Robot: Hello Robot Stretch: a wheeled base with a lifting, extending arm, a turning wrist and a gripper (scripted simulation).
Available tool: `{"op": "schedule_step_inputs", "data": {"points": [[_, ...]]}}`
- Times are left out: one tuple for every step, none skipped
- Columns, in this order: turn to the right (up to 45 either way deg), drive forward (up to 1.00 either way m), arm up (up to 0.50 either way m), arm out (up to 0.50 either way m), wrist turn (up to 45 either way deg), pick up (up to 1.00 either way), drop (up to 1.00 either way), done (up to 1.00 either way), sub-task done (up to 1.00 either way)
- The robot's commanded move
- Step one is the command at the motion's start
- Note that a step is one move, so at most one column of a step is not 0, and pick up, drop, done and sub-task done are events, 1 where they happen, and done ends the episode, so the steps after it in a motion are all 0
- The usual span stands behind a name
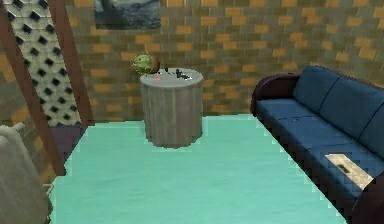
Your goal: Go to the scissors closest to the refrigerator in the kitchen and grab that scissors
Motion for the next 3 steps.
{"op": "schedule_step_inputs", "data": {"points": [[-21.0,0.00,0.00,0.00,0.0,0.00,0.00,0.00,0.00],[0.0,1.00,0.00,0.00,0.0,0.00,0.00,0.00,0.00],[0.0,0.35,0.00,0.00,0.0,0.00,0.00,0.00,0.00]]}}
